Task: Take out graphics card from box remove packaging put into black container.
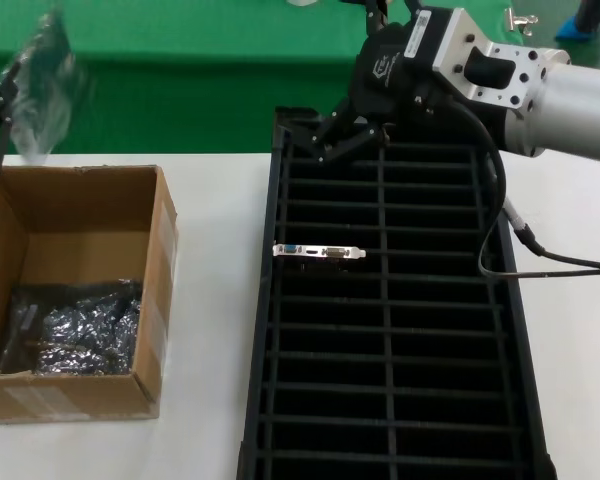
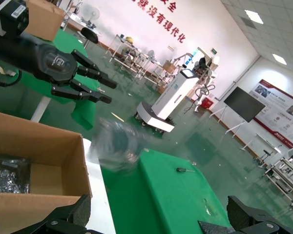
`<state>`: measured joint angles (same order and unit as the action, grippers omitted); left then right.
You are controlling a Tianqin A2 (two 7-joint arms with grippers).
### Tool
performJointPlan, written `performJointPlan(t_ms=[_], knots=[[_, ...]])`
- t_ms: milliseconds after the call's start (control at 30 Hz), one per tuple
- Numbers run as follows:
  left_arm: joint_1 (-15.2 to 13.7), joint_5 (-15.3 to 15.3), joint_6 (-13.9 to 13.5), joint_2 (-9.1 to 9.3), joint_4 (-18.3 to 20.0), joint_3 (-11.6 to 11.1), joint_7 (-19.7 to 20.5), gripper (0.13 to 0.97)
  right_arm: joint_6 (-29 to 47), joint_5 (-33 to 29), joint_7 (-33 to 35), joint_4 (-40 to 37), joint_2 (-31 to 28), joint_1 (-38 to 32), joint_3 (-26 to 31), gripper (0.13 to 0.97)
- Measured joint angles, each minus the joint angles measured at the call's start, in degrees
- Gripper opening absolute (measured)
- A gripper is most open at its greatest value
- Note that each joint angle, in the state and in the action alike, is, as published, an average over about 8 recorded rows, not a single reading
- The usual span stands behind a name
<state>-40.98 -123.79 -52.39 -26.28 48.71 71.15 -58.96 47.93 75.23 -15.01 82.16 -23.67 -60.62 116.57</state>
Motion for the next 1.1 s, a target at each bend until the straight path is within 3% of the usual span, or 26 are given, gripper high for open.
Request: performJointPlan(t_ms=[100, 333, 500, 767, 1100], knots=[[1.5, 0.0, 1.5, 0.70, 3.7, 0.4, 3.2, 0.294, 0.0, 0.0, 0.0, 0.0, 0.0, 0.0, 0.0, 0.966], [3.8, -0.4, 4.8, 2.93, 10.7, 1.5, 10.2, 0.448, 0.0, 0.0, 0.0, 0.0, 0.0, 0.0, 0.1, 0.966], [3.9, -0.5, 5.2, 3.20, 11.3, 1.7, 11.0, 0.470, 0.0, 0.0, 0.0, 0.0, 0.0, 0.0, 0.1, 0.966], [3.9, -0.5, 5.2, 3.22, 11.4, 1.7, 11.1, 0.687, 0.0, 0.0, 0.0, 0.0, 0.0, 0.0, 0.1, 0.966], [3.9, -0.5, 5.2, 3.22, 11.4, 1.7, 11.1, 0.846, 0.0, 0.0, 0.0, 0.0, 0.0, 0.0, 0.1, 0.966]])
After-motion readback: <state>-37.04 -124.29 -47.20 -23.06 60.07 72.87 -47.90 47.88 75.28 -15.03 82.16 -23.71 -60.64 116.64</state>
